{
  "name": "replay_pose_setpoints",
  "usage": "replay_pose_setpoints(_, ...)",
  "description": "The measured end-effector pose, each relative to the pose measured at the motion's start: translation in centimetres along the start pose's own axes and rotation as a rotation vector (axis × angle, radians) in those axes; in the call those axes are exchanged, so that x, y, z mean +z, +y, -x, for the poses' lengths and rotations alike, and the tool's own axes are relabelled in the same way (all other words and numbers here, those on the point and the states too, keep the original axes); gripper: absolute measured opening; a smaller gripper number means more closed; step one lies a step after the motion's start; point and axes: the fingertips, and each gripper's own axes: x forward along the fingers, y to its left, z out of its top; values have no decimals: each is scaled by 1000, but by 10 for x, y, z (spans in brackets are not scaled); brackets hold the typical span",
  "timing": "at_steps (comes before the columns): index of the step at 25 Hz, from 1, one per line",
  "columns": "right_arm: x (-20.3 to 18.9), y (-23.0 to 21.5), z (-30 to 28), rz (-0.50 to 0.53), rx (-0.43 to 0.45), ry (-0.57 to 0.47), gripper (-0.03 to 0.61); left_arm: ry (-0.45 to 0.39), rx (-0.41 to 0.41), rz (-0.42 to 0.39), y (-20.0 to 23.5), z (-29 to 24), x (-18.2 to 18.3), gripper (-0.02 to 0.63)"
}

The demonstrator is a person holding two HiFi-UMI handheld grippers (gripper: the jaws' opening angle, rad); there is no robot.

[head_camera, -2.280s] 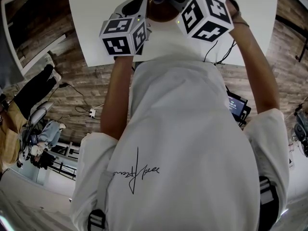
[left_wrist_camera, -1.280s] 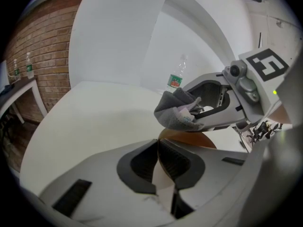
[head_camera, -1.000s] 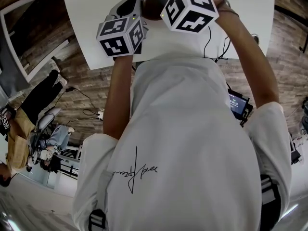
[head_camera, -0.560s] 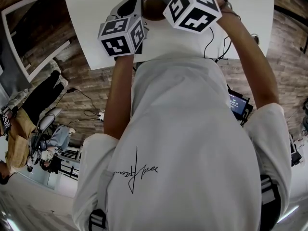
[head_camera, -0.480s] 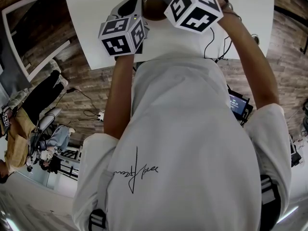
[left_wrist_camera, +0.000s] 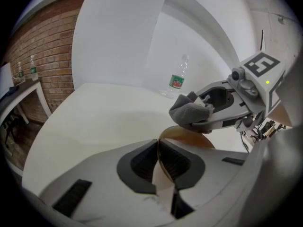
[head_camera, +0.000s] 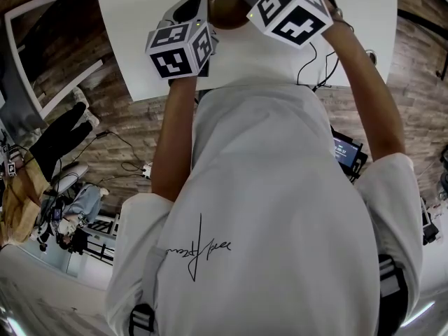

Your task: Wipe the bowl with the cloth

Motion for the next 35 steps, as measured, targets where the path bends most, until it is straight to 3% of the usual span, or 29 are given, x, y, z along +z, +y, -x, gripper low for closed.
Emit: replay_pose_setpoints(35,-31,15,30,-147,-64,15,179,-5,44,14,-3,5,-2,17)
